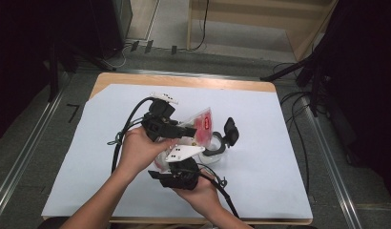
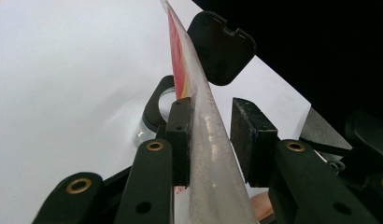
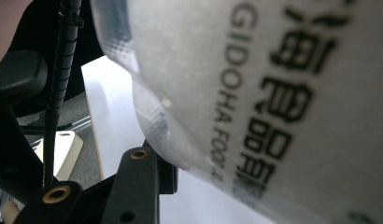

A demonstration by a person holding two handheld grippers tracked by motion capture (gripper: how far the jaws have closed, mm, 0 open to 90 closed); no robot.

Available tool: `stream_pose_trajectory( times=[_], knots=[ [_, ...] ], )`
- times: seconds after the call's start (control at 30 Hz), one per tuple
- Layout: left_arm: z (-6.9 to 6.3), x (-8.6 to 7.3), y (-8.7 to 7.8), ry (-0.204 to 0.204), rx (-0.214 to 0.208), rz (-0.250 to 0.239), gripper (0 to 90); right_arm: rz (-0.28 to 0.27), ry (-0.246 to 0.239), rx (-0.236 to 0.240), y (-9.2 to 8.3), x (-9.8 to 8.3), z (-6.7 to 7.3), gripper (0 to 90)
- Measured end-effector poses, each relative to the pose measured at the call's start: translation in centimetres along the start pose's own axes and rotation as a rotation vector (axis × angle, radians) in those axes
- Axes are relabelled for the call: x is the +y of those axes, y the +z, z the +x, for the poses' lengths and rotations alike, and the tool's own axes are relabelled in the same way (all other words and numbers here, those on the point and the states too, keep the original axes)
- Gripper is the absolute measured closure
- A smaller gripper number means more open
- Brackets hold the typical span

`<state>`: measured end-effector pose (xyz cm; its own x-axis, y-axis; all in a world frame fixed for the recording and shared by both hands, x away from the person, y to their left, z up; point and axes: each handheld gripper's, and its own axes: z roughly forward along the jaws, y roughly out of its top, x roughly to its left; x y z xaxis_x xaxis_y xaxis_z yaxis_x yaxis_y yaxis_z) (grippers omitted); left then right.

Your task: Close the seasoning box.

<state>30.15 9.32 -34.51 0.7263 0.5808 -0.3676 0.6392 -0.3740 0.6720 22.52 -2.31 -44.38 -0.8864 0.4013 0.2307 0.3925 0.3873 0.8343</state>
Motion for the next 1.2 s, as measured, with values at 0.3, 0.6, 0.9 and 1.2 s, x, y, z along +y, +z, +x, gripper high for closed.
stream_pose_trajectory(
  times=[0.3,0.6,0.9,1.2],
  knots=[
    [-0.08,0.05,-0.02,0.007,0.002,0.002,69.6,-0.006,0.006,-0.003,0.03,0.02,0.03,62.9],
    [-0.25,0.05,-0.01,0.010,0.008,0.004,69.5,-0.007,0.008,-0.001,-0.01,-0.02,0.05,62.9],
    [-0.28,0.02,0.01,0.014,0.010,0.001,69.4,-0.009,0.008,-0.003,-0.03,-0.06,0.10,62.9],
    [-0.33,0.04,0.01,0.011,0.008,0.004,69.4,-0.011,0.007,-0.007,-0.05,-0.10,0.14,62.9]
  ],
)
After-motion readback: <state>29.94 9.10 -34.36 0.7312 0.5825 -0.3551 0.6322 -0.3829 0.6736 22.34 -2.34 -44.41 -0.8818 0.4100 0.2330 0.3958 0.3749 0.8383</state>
